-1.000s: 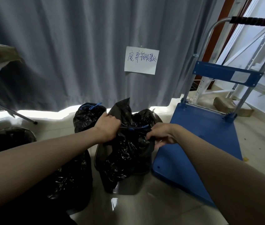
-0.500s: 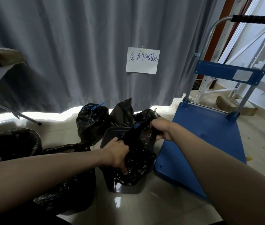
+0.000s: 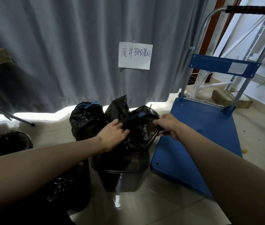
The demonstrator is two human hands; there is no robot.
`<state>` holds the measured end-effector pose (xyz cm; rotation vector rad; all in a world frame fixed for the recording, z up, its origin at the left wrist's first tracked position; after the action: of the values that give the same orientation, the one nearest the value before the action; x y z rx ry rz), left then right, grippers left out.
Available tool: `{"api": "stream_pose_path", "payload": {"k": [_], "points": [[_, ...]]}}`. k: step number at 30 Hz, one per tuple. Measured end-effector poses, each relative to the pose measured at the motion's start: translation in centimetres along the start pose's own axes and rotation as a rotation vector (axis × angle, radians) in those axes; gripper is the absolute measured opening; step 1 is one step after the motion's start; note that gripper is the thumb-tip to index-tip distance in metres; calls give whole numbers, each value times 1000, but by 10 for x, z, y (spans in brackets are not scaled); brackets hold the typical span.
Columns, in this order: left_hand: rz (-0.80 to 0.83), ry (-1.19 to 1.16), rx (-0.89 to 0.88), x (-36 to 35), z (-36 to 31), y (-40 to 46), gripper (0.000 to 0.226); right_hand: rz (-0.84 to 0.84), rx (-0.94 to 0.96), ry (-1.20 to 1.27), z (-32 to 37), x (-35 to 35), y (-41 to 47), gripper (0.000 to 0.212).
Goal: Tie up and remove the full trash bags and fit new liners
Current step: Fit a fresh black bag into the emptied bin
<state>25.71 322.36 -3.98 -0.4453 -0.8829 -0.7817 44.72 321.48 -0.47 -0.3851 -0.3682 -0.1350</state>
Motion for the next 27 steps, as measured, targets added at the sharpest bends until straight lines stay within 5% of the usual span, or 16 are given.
{"api": "stream_pose_path", "payload": {"k": [5, 17, 27], "points": [[484, 47, -221, -33, -34, -14, 33, 168, -146, -362, -29, -10, 1, 19], [525, 130, -187, -30, 8, -34, 34, -285, 42, -786, -13, -10, 26, 18], [284, -227, -201, 0, 6, -61, 33, 44, 197, -934, -25, -63, 41, 52]]}}
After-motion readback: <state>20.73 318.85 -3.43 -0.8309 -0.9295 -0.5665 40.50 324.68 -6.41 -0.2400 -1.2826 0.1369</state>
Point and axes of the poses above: each hand's wrist, its own y-axis towards the middle knuckle, its own x-axis out of the back of the hand, z = x × y, the point moved 6 cm from there along y, towards the middle knuckle, and after that the axes turned 1 degree about x, right-handed, at the moved point
